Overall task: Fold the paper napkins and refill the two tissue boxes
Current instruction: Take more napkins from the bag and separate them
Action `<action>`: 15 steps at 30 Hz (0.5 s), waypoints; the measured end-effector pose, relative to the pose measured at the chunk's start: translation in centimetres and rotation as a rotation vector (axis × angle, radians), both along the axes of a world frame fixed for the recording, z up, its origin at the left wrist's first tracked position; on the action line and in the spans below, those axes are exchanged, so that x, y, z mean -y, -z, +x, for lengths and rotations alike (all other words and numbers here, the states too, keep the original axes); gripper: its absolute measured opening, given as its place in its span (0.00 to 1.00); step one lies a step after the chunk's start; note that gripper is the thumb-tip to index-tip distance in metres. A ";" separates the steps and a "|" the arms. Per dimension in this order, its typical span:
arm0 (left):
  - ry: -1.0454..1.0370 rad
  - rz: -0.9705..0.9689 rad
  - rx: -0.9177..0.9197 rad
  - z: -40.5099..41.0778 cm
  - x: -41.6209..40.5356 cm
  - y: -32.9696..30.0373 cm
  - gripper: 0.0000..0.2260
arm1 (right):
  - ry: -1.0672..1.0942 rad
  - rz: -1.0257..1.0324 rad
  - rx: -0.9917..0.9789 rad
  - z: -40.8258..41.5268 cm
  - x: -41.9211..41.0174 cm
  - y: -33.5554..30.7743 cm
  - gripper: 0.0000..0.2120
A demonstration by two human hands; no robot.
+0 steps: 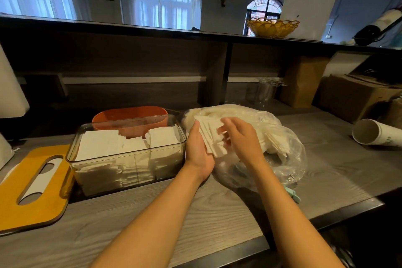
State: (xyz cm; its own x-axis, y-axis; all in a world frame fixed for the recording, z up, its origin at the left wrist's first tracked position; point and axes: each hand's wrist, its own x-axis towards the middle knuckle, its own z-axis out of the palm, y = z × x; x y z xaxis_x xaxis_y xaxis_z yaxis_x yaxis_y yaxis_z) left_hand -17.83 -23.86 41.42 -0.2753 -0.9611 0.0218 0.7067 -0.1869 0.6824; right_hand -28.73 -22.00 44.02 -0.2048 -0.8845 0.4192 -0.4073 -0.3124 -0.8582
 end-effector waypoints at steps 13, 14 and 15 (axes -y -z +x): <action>0.027 0.028 0.054 -0.4 -0.5 -0.1 0.22 | 0.119 0.099 -0.207 -0.1 -0.1 0.3 0.06; 0.033 0.036 0.039 -0.4 -0.5 -0.2 0.23 | 0.121 0.085 -0.169 -0.3 -0.1 0.3 0.06; 0.032 0.051 0.029 -0.3 -0.5 -0.3 0.22 | 0.122 0.059 -0.123 -0.6 -0.1 0.1 0.06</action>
State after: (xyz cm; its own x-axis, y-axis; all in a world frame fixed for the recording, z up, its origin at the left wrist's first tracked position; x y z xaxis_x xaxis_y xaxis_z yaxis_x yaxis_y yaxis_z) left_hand -18.12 -23.40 41.68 -0.3057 -0.9514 -0.0357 0.6798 -0.2444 0.6914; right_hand -29.33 -21.86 43.89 -0.2619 -0.8801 0.3961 -0.5424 -0.2052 -0.8147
